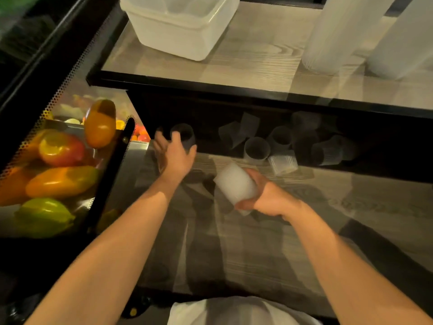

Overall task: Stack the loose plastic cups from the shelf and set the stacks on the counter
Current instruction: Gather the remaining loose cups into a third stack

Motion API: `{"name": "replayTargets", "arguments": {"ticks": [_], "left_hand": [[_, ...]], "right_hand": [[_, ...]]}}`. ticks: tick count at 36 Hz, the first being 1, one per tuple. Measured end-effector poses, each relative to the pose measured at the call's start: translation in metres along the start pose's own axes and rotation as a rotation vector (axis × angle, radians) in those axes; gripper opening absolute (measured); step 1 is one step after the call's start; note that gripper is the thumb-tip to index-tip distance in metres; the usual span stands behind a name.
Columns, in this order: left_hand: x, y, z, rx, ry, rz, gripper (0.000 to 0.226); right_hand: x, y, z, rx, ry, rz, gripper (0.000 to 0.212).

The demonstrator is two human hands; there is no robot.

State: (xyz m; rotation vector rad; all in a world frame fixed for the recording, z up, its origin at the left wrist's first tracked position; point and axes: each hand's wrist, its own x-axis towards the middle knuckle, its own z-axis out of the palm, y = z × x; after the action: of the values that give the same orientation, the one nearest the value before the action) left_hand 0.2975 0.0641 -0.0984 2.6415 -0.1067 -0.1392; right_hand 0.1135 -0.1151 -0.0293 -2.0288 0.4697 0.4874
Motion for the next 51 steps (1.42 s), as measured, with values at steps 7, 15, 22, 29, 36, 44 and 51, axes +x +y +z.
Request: {"name": "replayTargets", "arguments": {"ticks": [7,15,22,29,36,44,51], "left_hand": [[0.003,-0.015,0.009,0.098,-0.114,0.119,0.014],[-0.075,0.014,-0.009,-0.681,-0.545,0.056,0.02],[-0.08,0.027,-0.001,-1.248,-0.786,-0.26,0.045],[-0.104,0.064,0.024,-0.905,-0.979,-0.019,0.03],[-0.097,0.097,0.053,-0.735,-0.71,0.113,0.03],[-0.065,0.104,0.081,0.206,-0.331,0.446,0.039],[-0.069,0.076,0.047,0.068,-0.535,0.46,0.005]], "right_hand": [[-0.003,0.012,-0.009,0.048,0.013,0.029,0.093],[-0.011,0.028,-0.022,0.008,-0.017,0.084,0.095],[-0.025,0.043,-0.035,0.067,-0.064,0.123,0.1],[-0.034,0.058,-0.047,0.051,-0.027,0.168,0.096],[-0.039,0.078,-0.059,0.097,0.102,0.186,0.094],[-0.032,0.085,-0.066,0.175,0.168,0.203,0.092],[-0.026,0.074,-0.067,0.167,0.116,0.174,0.096]]}}
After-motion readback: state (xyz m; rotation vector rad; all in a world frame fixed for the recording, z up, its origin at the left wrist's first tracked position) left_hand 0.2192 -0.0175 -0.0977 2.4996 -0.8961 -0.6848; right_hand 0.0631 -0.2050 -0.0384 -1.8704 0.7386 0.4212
